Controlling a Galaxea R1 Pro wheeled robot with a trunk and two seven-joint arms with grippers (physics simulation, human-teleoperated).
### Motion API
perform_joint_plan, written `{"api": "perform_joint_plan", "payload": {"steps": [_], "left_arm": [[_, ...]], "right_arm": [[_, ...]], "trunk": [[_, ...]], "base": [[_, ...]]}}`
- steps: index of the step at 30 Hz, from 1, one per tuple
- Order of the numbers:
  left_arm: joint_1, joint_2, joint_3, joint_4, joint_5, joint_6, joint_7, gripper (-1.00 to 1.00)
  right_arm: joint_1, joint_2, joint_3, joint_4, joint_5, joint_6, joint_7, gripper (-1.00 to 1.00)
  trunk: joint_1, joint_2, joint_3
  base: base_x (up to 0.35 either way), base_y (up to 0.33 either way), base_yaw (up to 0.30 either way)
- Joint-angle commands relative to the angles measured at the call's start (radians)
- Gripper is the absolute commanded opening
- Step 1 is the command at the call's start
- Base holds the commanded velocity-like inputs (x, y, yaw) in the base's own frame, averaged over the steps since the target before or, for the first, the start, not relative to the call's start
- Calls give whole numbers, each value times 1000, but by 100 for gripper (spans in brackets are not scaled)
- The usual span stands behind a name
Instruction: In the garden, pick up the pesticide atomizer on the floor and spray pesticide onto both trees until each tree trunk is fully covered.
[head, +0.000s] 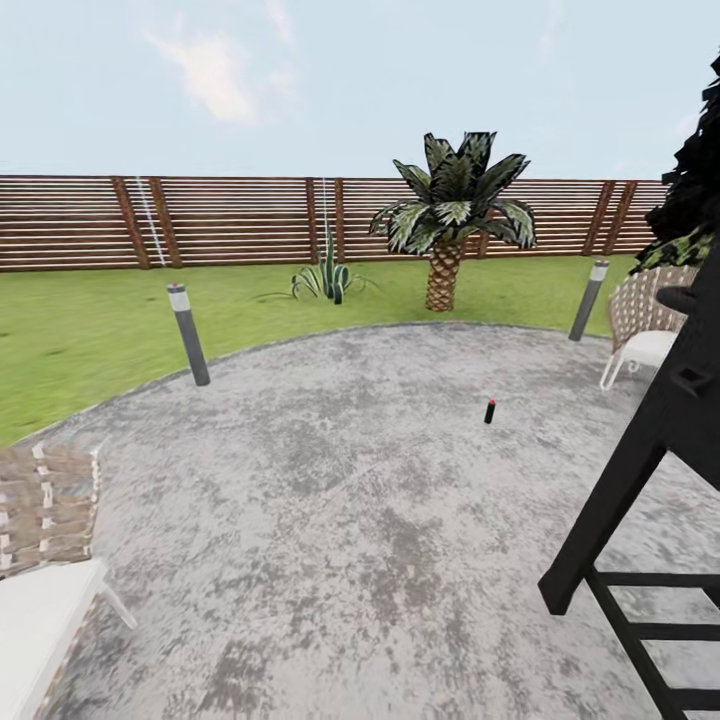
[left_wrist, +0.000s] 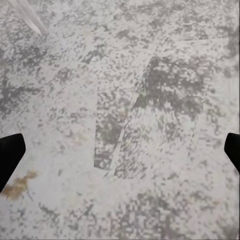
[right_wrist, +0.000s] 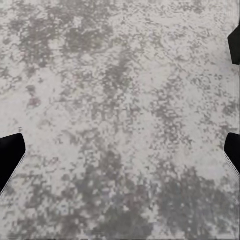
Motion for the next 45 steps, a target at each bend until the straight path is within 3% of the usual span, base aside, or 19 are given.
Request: {"api": "perform_joint_plan", "payload": {"steps": [1, 19, 45], "left_arm": [[-1, -3, -2, 1, 3, -3, -2, 100], [-2, -4, -2, 1, 3, -3, 2, 100], [-2, -5, -5, 1, 3, -2, 2, 100]], "right_arm": [[-1, 0, 0, 1, 1, -3, 0, 100], [-1, 0, 3, 1, 2, -3, 2, 100], [-1, 1, 3, 2, 1, -3, 2, 100]], "trunk": [[0, 0, -1], [0, 0, -1], [0, 0, -1]], "base": [[338, 0, 0], [338, 3, 0], [334, 100, 0]]}}
